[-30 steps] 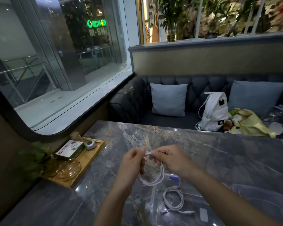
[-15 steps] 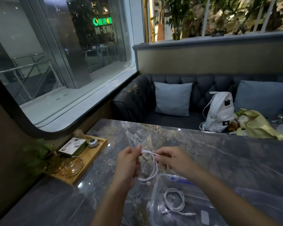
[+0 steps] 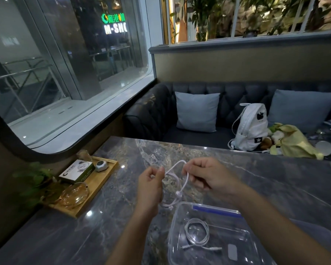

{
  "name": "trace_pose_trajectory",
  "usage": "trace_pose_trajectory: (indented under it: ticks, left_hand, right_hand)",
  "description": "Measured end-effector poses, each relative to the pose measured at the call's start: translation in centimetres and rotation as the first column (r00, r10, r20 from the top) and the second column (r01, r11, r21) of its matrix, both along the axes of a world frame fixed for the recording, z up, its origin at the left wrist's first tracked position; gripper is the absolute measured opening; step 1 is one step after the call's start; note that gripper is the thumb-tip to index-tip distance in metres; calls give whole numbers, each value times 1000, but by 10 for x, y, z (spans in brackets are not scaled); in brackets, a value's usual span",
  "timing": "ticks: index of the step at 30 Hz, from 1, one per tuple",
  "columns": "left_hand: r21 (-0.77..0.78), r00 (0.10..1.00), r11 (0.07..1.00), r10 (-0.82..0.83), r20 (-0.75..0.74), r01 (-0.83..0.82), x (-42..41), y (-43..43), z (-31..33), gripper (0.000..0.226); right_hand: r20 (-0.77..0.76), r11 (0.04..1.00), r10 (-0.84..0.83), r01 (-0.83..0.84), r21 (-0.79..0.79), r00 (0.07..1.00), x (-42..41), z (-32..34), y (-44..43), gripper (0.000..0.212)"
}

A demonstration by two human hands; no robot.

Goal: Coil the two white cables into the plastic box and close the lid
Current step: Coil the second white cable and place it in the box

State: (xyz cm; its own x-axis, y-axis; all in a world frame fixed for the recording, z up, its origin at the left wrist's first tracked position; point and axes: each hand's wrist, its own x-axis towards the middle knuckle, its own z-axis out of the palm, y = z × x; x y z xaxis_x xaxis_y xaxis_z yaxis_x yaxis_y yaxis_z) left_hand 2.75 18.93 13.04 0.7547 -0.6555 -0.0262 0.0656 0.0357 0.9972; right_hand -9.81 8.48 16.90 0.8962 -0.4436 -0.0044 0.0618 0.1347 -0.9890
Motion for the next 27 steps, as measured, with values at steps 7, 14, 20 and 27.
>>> trace_pose_trajectory:
  ticks: [7,14,20,27]
  left_hand:
    - [-72,953,989,-141,-268,126,-6,-3,-1,38]
    - [-134,893,971,-233,-385,196,-9,-3,6,36]
    - [-147,877,955,-294,-381,256,-17,-3,11,32]
    - [-177,870,958,-280,-405,226,-5,4,14,35]
  right_hand:
    - [-1,942,-163,155,-298,987,8,-18,9,17]
    - [34,732,-346,293,-615,938,5,-48,9,33]
    - [94,816,-209,227,-532,973,6,-54,9,35]
    - [36,841,-151,148,-520,988,1,-65,3,22]
